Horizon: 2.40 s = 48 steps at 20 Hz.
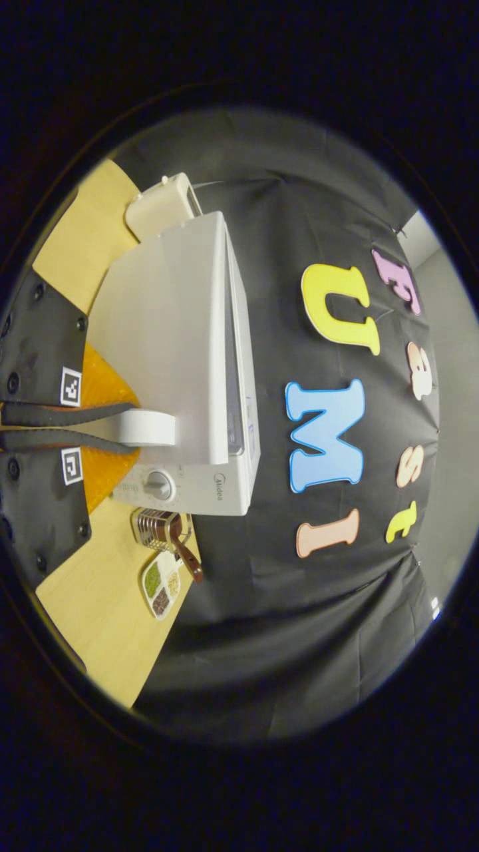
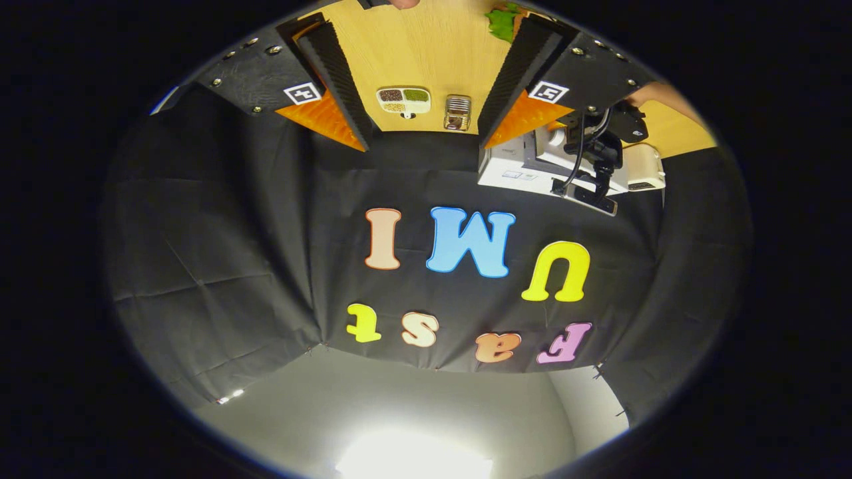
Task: Open the microwave oven with the left hand, put the food in, and close the microwave oven.
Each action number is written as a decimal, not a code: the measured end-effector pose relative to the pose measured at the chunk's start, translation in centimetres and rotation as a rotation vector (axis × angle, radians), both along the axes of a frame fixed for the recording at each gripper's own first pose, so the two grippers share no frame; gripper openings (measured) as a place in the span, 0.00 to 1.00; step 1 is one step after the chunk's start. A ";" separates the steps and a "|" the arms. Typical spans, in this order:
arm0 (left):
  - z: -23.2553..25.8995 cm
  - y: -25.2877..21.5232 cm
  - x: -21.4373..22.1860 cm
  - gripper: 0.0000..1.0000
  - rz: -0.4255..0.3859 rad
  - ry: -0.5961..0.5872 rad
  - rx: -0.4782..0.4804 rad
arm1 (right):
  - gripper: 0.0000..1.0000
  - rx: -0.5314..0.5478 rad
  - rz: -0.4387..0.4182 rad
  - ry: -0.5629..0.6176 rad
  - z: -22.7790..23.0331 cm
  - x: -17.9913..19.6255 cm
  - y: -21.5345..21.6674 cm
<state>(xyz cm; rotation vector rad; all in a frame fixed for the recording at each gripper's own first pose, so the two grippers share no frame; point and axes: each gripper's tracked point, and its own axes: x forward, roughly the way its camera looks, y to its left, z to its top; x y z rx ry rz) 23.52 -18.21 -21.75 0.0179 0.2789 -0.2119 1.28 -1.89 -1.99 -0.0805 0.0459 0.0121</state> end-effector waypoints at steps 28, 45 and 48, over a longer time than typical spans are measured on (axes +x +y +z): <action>0.2 17.7 -14.4 0.08 0.076 0.019 0.047 | 0.97 0.109 0.290 -0.025 1.4 -3.2 14.8; -0.7 28.4 -16.3 0.08 -0.031 -0.003 0.013 | 0.97 0.103 0.242 -0.022 0.8 -4.9 26.3; -0.9 30.6 -16.2 0.09 -0.013 -0.009 0.020 | 0.97 0.105 0.242 -0.026 0.9 -5.0 27.8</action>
